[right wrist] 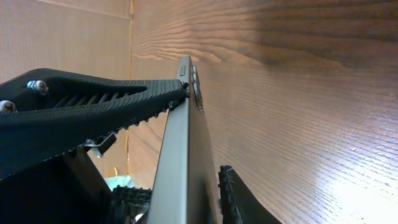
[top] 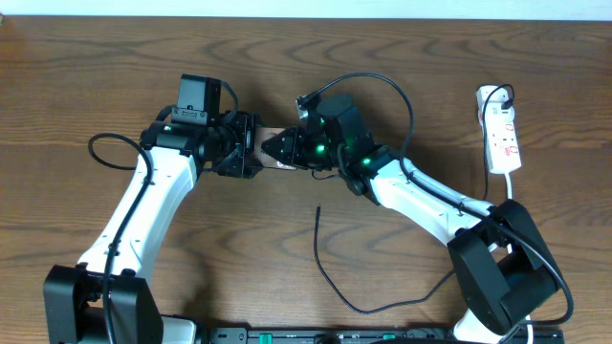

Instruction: Plug charger to phone and switch on socket

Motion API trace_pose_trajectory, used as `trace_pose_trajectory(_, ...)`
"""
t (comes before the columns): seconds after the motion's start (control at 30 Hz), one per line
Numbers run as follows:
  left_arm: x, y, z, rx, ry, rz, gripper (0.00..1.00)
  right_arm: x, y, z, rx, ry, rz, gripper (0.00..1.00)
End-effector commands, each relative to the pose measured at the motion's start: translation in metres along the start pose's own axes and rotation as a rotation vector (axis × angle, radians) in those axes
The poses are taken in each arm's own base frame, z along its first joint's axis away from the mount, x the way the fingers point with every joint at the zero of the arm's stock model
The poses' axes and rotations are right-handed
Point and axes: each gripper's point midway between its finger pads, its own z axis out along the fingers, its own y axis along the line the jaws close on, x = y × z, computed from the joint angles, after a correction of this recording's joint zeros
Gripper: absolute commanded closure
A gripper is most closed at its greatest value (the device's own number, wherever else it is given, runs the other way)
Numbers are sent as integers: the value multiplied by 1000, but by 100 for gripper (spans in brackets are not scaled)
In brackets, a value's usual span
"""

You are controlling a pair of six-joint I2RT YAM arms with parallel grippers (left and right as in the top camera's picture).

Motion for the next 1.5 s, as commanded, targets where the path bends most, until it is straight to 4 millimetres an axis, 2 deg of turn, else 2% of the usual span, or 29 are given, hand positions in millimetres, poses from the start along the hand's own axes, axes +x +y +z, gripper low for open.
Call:
trace_pose_trajectory(0.0,10,-7,-9,35,24,27,77,0,7,2,-15,5,3,85)
trace_pose_trajectory(0.5,10,-7,-9,34,24,29,37,0,7,2,-15,5,3,87)
trace_pose_trajectory(0.7,10,-7,-9,32,24,29,28,0,7,2,-15,5,3,88)
trace_pose_trajectory(1.23,10,-7,-9,32,24,28,26,0,7,2,-15,5,3,90)
trace_pose_trajectory(1.27,10,-7,-9,31,24,28,25,0,7,2,-14,4,4,90)
trace_pose_trajectory(1.3,10,-6,-9,31,24,28,6,-1,7,2,-14,3,4,91)
trace_pose_trajectory(1.47,10,-6,-9,30,24,57,5,-7,3,-1,-10,-11,11,91)
